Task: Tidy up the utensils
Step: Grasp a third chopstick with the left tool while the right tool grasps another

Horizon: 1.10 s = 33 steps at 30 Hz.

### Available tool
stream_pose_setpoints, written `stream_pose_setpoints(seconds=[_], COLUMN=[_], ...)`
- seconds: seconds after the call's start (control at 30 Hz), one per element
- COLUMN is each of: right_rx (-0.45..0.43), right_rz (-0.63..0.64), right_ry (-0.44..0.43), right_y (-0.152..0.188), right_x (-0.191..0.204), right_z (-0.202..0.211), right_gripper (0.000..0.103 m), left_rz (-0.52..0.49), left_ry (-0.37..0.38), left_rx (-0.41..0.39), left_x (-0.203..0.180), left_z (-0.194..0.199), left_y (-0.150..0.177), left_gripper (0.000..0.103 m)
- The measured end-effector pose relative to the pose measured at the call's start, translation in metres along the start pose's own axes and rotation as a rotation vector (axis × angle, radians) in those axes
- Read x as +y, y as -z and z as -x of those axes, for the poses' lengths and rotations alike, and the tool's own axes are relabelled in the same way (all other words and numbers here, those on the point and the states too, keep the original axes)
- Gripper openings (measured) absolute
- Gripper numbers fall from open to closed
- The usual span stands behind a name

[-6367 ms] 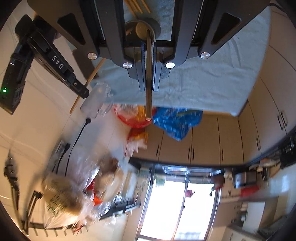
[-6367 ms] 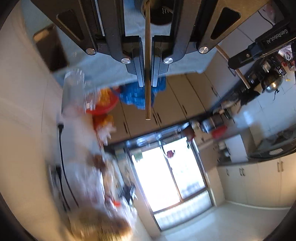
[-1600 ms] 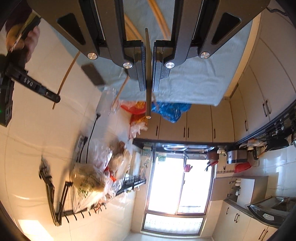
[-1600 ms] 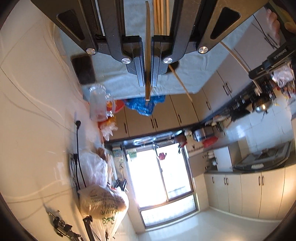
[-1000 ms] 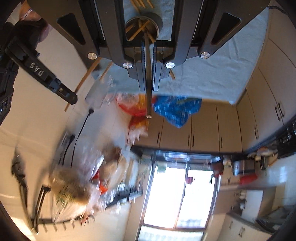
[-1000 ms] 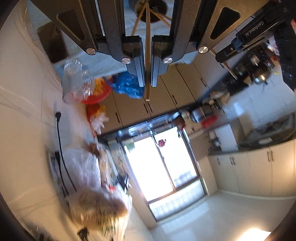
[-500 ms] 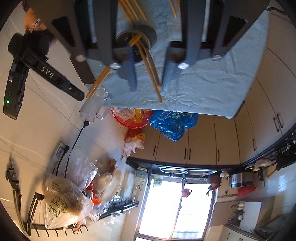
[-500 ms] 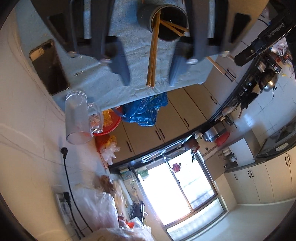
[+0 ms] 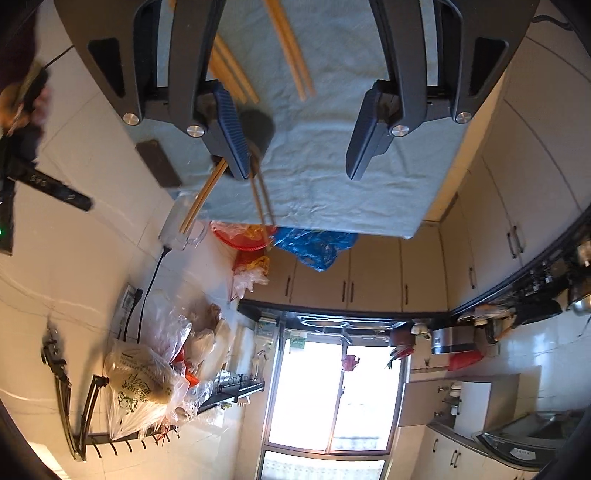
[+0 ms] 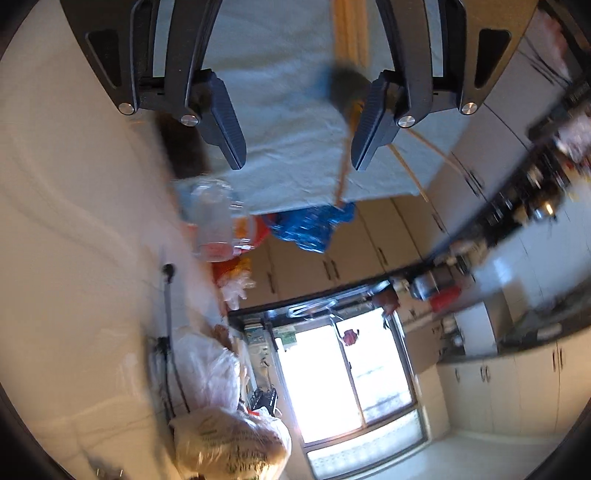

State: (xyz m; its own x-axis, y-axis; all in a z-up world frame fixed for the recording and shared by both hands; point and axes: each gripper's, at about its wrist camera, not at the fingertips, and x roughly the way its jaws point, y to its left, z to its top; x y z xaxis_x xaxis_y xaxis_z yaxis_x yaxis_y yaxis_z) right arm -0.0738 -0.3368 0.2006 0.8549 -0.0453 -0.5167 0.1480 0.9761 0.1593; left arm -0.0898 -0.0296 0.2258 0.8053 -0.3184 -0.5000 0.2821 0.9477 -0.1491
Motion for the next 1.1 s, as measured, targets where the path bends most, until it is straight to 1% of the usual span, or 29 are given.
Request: stream_pose_setpoints(seconds=[0.03,0.13,0.2,0.23,0.3,0.4,0.43,0.47,0.5,0.53,0.57,0.63,0.73,0.87,0.9,0.93,0.97,1.03,1.07,1.1], right_rx=[0.02,0.102,0.142,0.161,0.211,0.272,0.291,0.304,0.317,0.327,0.34,0.361,0.371,0.379,0.383,0.385,0.386,0.388,0.39,0.393], right_rz=[0.034,0.161,0.237,0.269,0.298,0.304,0.297,0.289,0.277,0.262,0.245,0.222,0.191,0.17,0.171,0.171,0.17,0.156,0.148,0.142], right_ry=[0.028,0.152,0.231,0.265,0.28,0.237,0.205,0.177,0.139,0.098,0.047,-0.02,-0.101,-0.147,-0.151,-0.15,-0.15,-0.155,-0.158,-0.158], right_y=[0.003,0.02,0.036,0.047,0.072,0.112,0.127,0.138,0.149,0.16,0.171,0.181,0.189,0.191,0.191,0.192,0.192,0.192,0.191,0.19], right_x=[-0.005,-0.022,-0.032,-0.036,-0.044,-0.043,-0.04,-0.036,-0.03,-0.021,-0.013,0.002,0.023,0.04,0.043,0.046,0.047,0.048,0.047,0.048], right_z=[0.006,0.021,0.029,0.032,0.029,0.018,0.011,0.004,-0.004,-0.012,-0.022,-0.037,-0.057,-0.071,-0.075,-0.078,-0.08,-0.084,-0.087,-0.092], right_gripper=[0.07,0.072,0.074,0.078,0.079,0.079,0.079,0.079,0.079,0.076,0.07,0.064,0.063,0.063,0.063,0.063,0.063,0.063,0.063,0.063], left_rz=[0.006,0.036,0.059,0.074,0.086,0.09,0.09,0.09,0.089,0.088,0.089,0.097,0.125,0.111,0.101,0.087,0.079,0.068,0.069,0.075], left_ry=[-0.003,-0.002,0.004,0.006,0.003,0.016,0.023,0.029,0.031,0.036,0.038,0.033,0.054,0.038,0.028,0.014,0.006,-0.007,-0.012,-0.01], left_rx=[0.01,0.051,0.095,0.129,0.181,0.27,0.295,0.321,0.351,0.384,0.4,0.429,0.443,0.448,0.457,0.466,0.453,0.454,0.467,0.464], left_x=[0.004,0.016,0.023,0.027,0.029,0.027,0.025,0.023,0.022,0.02,0.018,0.018,0.019,0.014,0.012,0.01,0.009,0.009,0.01,0.012], left_z=[0.004,0.008,0.0,-0.008,-0.024,-0.051,-0.06,-0.069,-0.078,-0.09,-0.097,-0.112,-0.125,-0.139,-0.145,-0.15,-0.151,-0.154,-0.156,-0.158], left_y=[0.007,0.027,0.043,0.055,0.075,0.107,0.115,0.123,0.13,0.138,0.142,0.148,0.151,0.148,0.148,0.147,0.145,0.144,0.145,0.146], left_gripper=[0.056,0.057,0.057,0.057,0.057,0.056,0.051,0.042,0.038,0.031,0.027,0.024,0.023,0.022,0.02,0.013,0.009,0.002,0.0,0.0])
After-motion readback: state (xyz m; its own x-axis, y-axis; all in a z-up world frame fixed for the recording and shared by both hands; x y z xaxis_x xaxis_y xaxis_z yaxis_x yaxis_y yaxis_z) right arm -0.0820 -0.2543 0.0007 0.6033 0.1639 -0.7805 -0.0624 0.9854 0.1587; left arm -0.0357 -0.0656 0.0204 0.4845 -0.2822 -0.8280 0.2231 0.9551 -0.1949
